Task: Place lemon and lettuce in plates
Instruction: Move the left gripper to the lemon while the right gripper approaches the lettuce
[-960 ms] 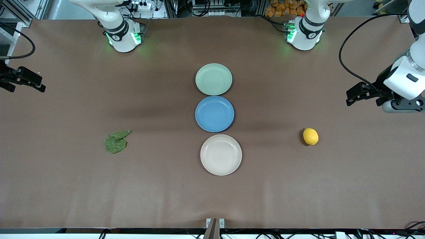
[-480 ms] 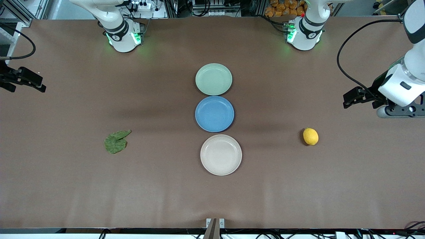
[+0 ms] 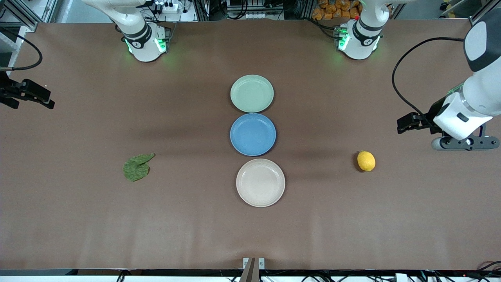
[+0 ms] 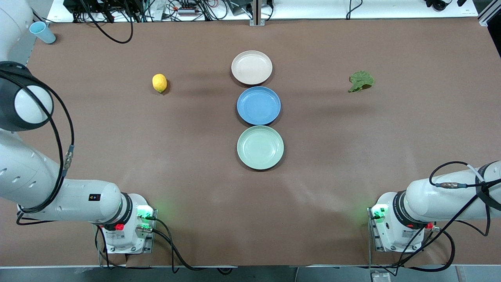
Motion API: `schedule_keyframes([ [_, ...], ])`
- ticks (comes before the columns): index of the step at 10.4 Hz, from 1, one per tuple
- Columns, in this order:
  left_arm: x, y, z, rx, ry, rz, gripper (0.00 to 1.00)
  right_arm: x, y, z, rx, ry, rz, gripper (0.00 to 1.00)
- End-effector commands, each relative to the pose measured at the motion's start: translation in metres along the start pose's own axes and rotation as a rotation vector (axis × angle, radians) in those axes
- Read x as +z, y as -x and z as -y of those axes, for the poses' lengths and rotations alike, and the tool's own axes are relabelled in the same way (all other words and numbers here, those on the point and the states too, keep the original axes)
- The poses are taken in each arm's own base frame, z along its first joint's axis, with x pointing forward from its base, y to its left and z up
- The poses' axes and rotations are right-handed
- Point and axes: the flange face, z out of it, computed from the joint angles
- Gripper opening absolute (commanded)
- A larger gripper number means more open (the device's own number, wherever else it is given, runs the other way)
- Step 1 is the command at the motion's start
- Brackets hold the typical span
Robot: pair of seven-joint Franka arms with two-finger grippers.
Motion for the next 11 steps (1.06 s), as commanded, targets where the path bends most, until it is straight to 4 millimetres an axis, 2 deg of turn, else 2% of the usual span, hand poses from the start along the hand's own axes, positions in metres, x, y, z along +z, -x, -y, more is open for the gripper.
schedule_keyframes([
  [1,0.013,-0.008,-0.001,0.014,-0.005,0.03,1.0,0.0,0.0,-0.007,-0.001,-0.006,0.006,1.0],
  [2,0.022,-0.011,0.002,0.019,-0.026,0.039,1.0,0.002,0.0,-0.01,0.007,-0.008,0.007,1.0],
  [4,0.041,-0.019,0.0,0.024,-0.041,0.062,1.0,0.015,-0.002,-0.034,0.015,-0.02,0.023,1.0],
  [6,0.061,-0.029,-0.003,0.03,-0.043,0.068,1.0,0.026,-0.01,-0.035,-0.008,-0.017,0.009,1.0],
  [10,0.102,-0.044,-0.003,0.033,-0.043,0.106,1.0,0.063,-0.019,-0.03,-0.007,-0.016,0.031,1.0],
  [11,0.107,-0.045,-0.003,0.037,-0.041,0.116,1.0,0.07,-0.023,-0.025,-0.016,-0.015,0.036,1.0],
])
